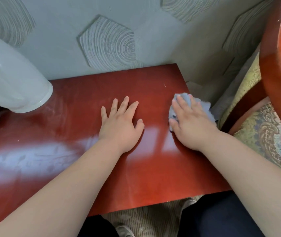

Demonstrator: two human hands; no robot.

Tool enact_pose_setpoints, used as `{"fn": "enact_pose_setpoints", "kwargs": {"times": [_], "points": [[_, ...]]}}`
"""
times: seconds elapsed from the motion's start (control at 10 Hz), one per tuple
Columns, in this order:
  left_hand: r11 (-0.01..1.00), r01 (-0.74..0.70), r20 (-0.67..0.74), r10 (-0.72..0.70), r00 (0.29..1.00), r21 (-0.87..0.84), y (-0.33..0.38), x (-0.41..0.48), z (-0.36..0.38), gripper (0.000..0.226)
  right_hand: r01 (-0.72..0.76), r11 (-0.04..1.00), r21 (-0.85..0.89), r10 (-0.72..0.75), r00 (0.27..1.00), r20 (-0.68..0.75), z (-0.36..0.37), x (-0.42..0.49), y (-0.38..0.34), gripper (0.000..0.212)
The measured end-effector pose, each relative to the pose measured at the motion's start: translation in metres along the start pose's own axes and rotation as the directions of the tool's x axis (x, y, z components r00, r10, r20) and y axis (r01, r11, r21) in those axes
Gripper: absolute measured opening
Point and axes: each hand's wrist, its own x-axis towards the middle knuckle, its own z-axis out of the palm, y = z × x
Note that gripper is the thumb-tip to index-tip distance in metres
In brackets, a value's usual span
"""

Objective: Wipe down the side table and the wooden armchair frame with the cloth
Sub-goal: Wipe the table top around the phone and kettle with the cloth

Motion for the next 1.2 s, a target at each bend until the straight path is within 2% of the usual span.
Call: {"fn": "enact_pose_setpoints", "kwargs": {"times": [0.1, 0.2, 0.3, 0.4, 0.5, 0.6, 0.7, 0.8, 0.9, 1.0, 1.1, 1.2], "points": [[1.0, 0.001, -0.027, -0.002, 1.0, -0.012, 0.0, 0.025, 0.001, 0.063, 0.201, 0.98, 0.0, -0.201, 0.979, -0.017, 0.003, 0.016, -0.031, 0.067], [1.0, 0.009, -0.028, -0.009, 1.0, 0.001, -0.004, 0.052, 0.0, 0.06, 0.269, 0.963, 0.028, -0.27, 0.963, 0.016, 0.002, 0.043, -0.031, 0.069], [0.999, 0.013, 0.005, -0.014, 1.0, 0.031, -0.006, 0.071, -0.002, 0.062, 0.191, 0.982, -0.005, -0.191, 0.981, -0.018, -0.002, 0.082, -0.004, 0.074], [0.999, 0.013, 0.009, -0.014, 1.0, 0.048, -0.007, 0.074, 0.0, 0.063, 0.019, 0.999, 0.045, -0.018, 1.0, -0.02, -0.003, 0.103, 0.028, 0.066], [0.998, 0.013, 0.0, -0.013, 1.0, 0.056, -0.008, 0.073, 0.002, 0.063, 0.025, 1.0, -0.004, -0.026, 0.996, -0.085, -0.005, 0.076, 0.025, 0.066], [0.998, 0.013, -0.005, -0.013, 1.0, 0.061, -0.007, 0.074, 0.002, 0.064, 0.128, 0.987, -0.097, -0.139, 0.984, -0.11, 0.0, 0.028, -0.008, 0.06], [0.997, 0.012, -0.009, -0.012, 1.0, 0.071, -0.007, 0.073, 0.003, 0.065, 0.153, 0.987, 0.047, -0.153, 0.988, -0.016, 0.001, 0.025, -0.018, 0.065], [0.998, 0.01, -0.008, -0.01, 1.0, 0.067, -0.007, 0.074, 0.002, 0.065, 0.106, 0.994, 0.025, -0.104, 0.993, -0.059, 0.001, 0.074, -0.004, 0.063], [0.999, 0.015, -0.005, -0.015, 1.0, 0.051, -0.007, 0.074, 0.001, 0.064, -0.004, 1.0, 0.004, 0.004, 0.999, -0.032, 0.001, 0.114, 0.004, 0.065], [0.999, 0.014, -0.006, -0.013, 1.0, 0.052, -0.007, 0.073, 0.002, 0.064, 0.033, 0.999, -0.001, -0.033, 0.999, -0.041, 0.003, 0.092, -0.001, 0.065], [0.999, 0.016, -0.007, -0.015, 1.0, 0.051, -0.006, 0.073, 0.002, 0.064, 0.114, 0.993, 0.015, -0.114, 0.993, -0.002, -0.001, 0.031, -0.018, 0.066], [0.998, 0.016, -0.011, -0.016, 1.0, 0.058, -0.006, 0.073, 0.001, 0.064, 0.096, 0.995, 0.013, -0.097, 0.994, 0.055, 0.0, 0.022, -0.019, 0.067]]}}
